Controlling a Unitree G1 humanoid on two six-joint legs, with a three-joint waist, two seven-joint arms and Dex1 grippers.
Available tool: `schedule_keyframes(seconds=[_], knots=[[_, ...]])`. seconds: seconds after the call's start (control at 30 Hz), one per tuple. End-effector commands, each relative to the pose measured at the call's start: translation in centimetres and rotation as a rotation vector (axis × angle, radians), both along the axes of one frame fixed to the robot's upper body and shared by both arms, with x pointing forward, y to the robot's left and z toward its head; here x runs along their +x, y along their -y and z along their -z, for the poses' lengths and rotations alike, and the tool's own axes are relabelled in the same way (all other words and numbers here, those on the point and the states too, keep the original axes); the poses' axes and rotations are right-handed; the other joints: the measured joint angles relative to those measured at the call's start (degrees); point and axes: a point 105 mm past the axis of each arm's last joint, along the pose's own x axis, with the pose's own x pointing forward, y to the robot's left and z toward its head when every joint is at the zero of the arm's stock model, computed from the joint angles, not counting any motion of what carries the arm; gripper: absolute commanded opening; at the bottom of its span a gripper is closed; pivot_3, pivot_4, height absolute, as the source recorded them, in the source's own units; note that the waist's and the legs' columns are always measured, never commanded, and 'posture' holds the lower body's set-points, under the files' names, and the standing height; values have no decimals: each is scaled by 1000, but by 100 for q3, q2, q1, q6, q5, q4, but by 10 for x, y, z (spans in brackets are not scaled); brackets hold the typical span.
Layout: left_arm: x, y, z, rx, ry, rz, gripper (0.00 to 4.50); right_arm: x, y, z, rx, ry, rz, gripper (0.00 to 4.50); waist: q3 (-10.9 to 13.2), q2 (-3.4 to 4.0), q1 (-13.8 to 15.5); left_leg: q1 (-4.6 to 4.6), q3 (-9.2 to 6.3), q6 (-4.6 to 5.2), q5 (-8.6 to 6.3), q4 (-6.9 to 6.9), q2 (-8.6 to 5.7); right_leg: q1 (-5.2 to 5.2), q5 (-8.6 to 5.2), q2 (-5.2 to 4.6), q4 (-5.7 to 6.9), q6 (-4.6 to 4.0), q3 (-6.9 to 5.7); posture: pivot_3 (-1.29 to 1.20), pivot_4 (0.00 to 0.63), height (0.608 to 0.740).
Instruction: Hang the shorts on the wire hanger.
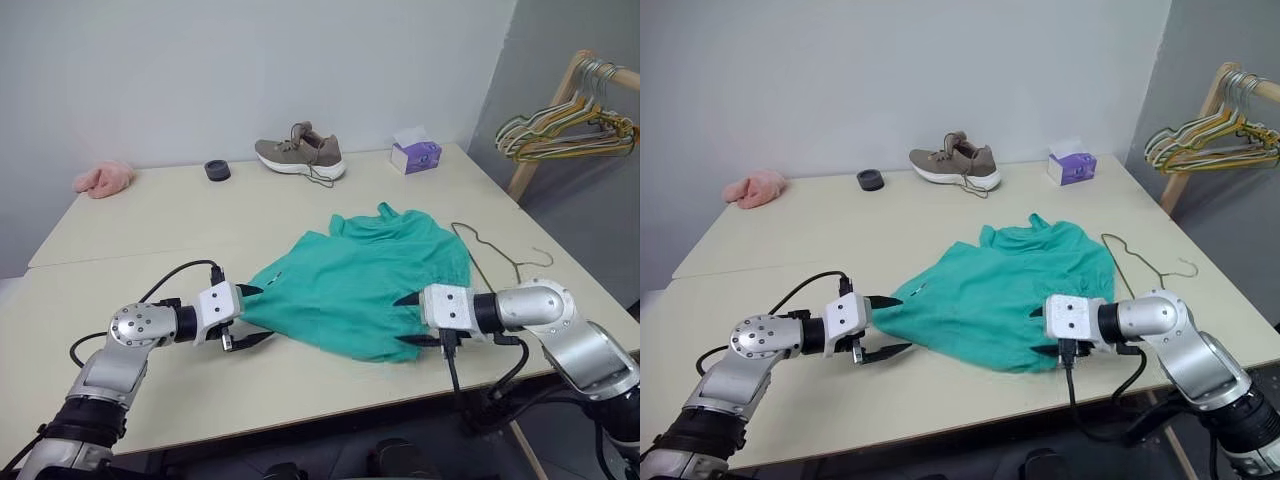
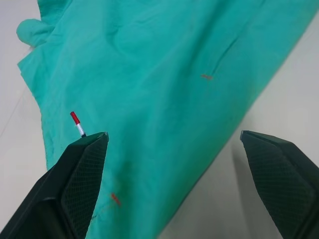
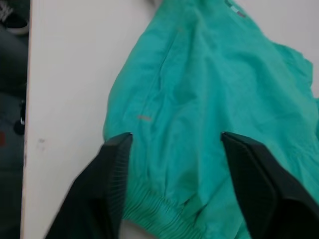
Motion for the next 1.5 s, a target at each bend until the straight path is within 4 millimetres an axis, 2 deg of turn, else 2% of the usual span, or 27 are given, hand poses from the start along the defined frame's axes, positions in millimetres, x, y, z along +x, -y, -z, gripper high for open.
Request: schedule_keyframes(seconds=[0.03, 0.17, 0.43, 0.53, 0.77, 0.8, 0.83, 1.07, 1.4, 1.5], knots=[[3, -1, -14, -17, 50, -3, 4500, -10, -1, 5, -68, 49, -71, 3574, -1, -1, 1, 0, 0, 0, 0, 0, 0, 0, 0, 0, 0, 0, -1, -205, 0, 740], [3, 0, -15, -13, 61, 2, 4500, -11, 1, 20, -106, 68, -74, 3574, -1, -1, -3, 1, 1, 0, 0, 1, 0, 1, 0, 1, 1, 0, 0, -205, 0, 740], [0, -2, -11, -6, 66, 1, 4500, 4, -1, 39, -137, 130, -31, 3574, -1, -2, -2, 4, 3, 0, 0, 2, 0, 3, 0, 1, 1, 0, 1, -195, 0, 740], [-2, -4, -7, 0, 67, -1, 4500, 10, -7, 35, -94, 145, -8, 2982, -1, -2, 1, 4, 3, 0, 0, 1, 0, 3, 0, 1, 2, 0, 2, -191, 0, 740], [-2, -5, -3, 3, 80, -2, 4500, 16, -19, 14, 27, 145, 45, 424, -1, -2, 11, 4, 1, 0, 0, 3, 0, 4, 0, 1, 4, 0, 1, -196, 0, 740], [-1, -5, -2, 5, 83, -3, 4500, 18, -20, 9, 52, 139, 61, 109, -1, -2, 8, 4, 1, 0, 0, 3, 0, 4, 0, 1, 4, 0, 1, -196, 0, 740], [1, -6, -1, 16, 92, -10, 4500, 20, -21, 3, 77, 135, 79, 25, -1, -2, 3, 4, 1, 0, 0, 3, 0, 4, 0, 1, 4, 0, 1, -201, 0, 740], [14, -12, 11, 132, 164, -10, 4500, 25, -20, -31, 165, 92, 125, 25, -2, -4, 6, 5, -3, 0, 0, 4, 0, 3, 1, 1, 5, 0, -1, -219, 0, 740], [33, -18, 40, 300, 208, -20, 4500, 9, -25, -41, 172, 34, 76, 25, -14, 5, -5, 16, -6, 1, 1, 6, -1, 20, 2, 0, 5, 1, -6, -232, 0, 740], [29, -23, 47, 377, 191, 30, 3876, 3, -23, -39, 152, 2, 52, 0, -19, 12, -9, 44, -7, 1, 1, 5, -1, 51, 3, 0, 3, 4, -9, -235, 0, 740]])
